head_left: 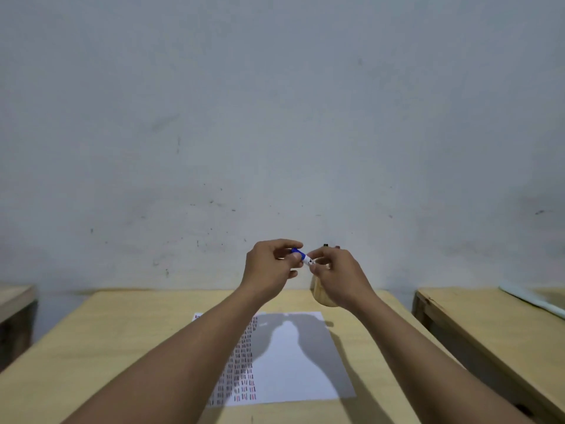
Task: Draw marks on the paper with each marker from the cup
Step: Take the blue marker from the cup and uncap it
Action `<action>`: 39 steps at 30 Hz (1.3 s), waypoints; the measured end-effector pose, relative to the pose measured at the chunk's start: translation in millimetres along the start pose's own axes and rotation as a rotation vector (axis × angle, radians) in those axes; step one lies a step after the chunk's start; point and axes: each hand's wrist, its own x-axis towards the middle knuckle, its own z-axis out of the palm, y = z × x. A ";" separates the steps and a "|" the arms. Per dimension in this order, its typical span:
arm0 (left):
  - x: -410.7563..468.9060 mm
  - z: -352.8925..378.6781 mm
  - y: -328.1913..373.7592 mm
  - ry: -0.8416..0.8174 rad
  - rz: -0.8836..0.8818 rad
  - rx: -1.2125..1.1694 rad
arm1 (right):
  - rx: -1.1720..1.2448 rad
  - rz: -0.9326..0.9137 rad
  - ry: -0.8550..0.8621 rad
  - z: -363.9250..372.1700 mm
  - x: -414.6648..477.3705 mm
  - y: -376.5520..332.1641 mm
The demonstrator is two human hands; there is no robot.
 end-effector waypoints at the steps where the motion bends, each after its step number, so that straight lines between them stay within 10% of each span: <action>1: -1.1 -1.5 -0.2 0.020 0.004 -0.002 | -0.012 -0.008 0.019 0.7 -1.8 -1.4; 8: -8.4 -14.5 2.9 0.139 0.006 -0.106 | 0.076 0.009 0.223 20.4 -33.4 -22.7; 18: -17.4 -45.4 -5.2 0.023 -0.047 -0.071 | 1.406 0.623 -0.034 56.8 -30.8 -53.2; 39: -26.8 -157.8 -107.2 0.266 -0.260 0.728 | 0.994 0.573 -0.043 123.6 -34.2 -31.1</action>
